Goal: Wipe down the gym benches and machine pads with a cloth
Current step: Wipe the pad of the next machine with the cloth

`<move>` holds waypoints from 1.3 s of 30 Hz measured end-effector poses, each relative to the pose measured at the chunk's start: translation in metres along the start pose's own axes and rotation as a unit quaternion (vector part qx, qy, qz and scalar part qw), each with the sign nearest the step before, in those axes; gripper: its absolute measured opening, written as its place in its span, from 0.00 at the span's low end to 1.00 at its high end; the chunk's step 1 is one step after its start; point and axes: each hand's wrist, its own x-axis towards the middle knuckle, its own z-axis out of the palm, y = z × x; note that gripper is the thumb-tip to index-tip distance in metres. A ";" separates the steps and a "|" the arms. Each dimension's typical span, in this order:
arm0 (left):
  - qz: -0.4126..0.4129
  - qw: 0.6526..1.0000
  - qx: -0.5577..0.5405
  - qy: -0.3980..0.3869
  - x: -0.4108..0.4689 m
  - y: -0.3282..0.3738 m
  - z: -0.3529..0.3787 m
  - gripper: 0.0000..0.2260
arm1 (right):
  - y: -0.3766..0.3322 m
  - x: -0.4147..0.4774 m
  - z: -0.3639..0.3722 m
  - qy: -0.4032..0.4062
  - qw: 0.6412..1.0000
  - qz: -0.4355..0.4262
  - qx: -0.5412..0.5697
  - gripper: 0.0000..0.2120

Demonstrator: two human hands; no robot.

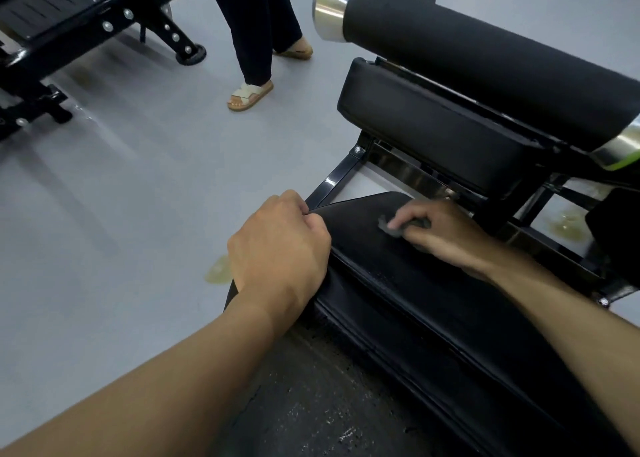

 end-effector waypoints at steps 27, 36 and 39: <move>-0.021 1.000 -0.012 -0.002 -0.002 0.001 -0.003 0.14 | -0.026 0.032 0.028 0.026 0.999 -0.027 0.025 0.16; -0.030 0.999 -0.016 0.003 -0.003 0.001 -0.003 0.15 | -0.043 0.023 0.030 -0.004 0.997 -0.064 0.041 0.16; -0.026 0.999 -0.018 0.002 -0.003 0.001 -0.005 0.14 | -0.045 0.014 0.029 -0.018 0.995 -0.059 0.075 0.15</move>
